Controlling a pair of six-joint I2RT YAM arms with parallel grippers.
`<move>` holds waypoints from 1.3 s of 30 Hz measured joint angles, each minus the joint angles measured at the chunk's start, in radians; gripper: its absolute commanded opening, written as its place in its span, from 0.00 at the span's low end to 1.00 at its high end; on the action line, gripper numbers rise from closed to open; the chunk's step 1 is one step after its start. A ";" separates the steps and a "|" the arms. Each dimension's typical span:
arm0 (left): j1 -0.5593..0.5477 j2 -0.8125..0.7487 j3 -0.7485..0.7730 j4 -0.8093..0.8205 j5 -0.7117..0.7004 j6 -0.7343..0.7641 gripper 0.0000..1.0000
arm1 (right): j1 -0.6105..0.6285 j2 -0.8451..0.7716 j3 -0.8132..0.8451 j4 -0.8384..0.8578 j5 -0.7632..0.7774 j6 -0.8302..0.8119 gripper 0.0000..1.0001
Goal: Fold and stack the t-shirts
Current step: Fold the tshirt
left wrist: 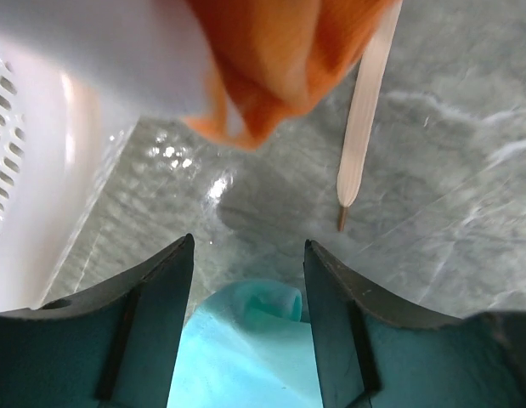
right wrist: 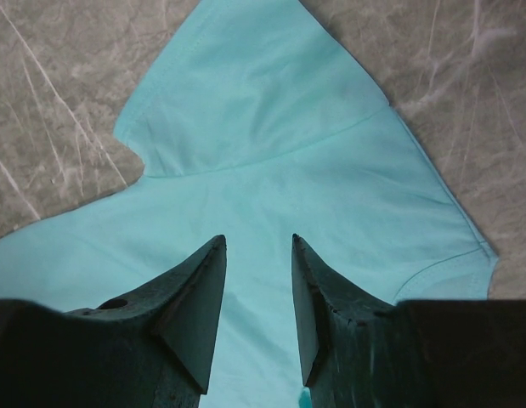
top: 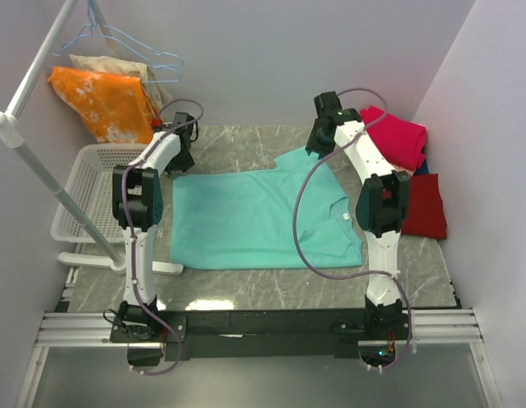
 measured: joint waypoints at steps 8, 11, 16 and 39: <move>-0.001 0.004 -0.058 0.019 0.050 0.013 0.57 | -0.003 0.002 -0.009 0.004 -0.022 0.000 0.43; -0.001 -0.003 -0.066 0.023 0.070 0.029 0.50 | -0.003 0.004 -0.023 0.007 -0.028 0.000 0.42; -0.001 -0.003 -0.066 0.015 0.083 0.043 0.42 | -0.003 0.029 -0.010 0.004 -0.034 0.000 0.41; -0.001 -0.002 -0.052 -0.011 0.074 0.050 0.47 | -0.017 0.204 0.039 0.410 0.076 -0.051 0.56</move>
